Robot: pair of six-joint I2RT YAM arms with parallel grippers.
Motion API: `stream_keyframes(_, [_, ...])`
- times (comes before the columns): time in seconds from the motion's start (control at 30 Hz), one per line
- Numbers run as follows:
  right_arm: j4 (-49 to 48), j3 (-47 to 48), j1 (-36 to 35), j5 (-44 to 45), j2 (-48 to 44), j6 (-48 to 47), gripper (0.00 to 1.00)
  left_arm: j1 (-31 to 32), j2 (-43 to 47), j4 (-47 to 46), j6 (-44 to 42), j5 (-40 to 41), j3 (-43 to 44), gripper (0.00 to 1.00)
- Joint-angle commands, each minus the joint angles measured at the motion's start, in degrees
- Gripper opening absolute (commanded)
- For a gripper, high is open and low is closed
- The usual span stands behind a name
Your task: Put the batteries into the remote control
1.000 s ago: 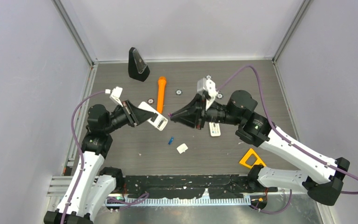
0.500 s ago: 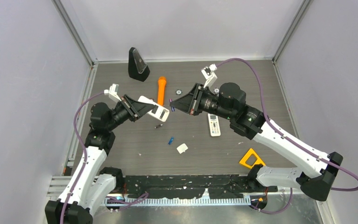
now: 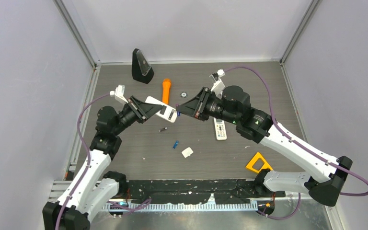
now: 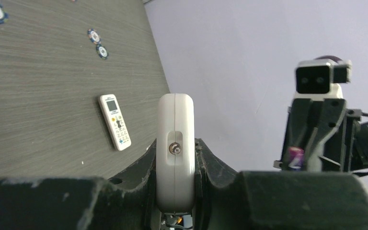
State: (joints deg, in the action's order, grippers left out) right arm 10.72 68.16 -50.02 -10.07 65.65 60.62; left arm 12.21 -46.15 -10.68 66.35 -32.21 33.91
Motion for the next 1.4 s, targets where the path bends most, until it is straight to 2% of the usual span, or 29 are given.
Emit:
stream_keyframes(0.0, [9.86,1.53,0.1,5.44,-0.29,5.88,0.05,4.28,-0.63,-10.8,-2.68,6.23,-1.49,0.0])
stream_keyframes(0.13, [16.85,1.84,0.1,8.37,-0.55,8.13,0.05,5.62,-2.2,-16.39,-0.84,8.78,-4.37,0.0])
stream_keyframes(0.37, [22.55,1.69,0.3,6.5,1.76,12.11,0.05,6.51,-4.6,-16.99,-1.29,8.89,-4.34,0.0])
stream_keyframes(0.57, [22.57,0.86,0.51,3.59,5.17,14.98,0.05,7.23,-6.71,-16.66,-1.49,7.42,-3.51,0.0])
stream_keyframes(1.37, [17.98,2.38,1.98,4.29,10.62,15.99,0.05,8.27,-7.23,-13.63,-2.47,5.44,-3.79,0.0])
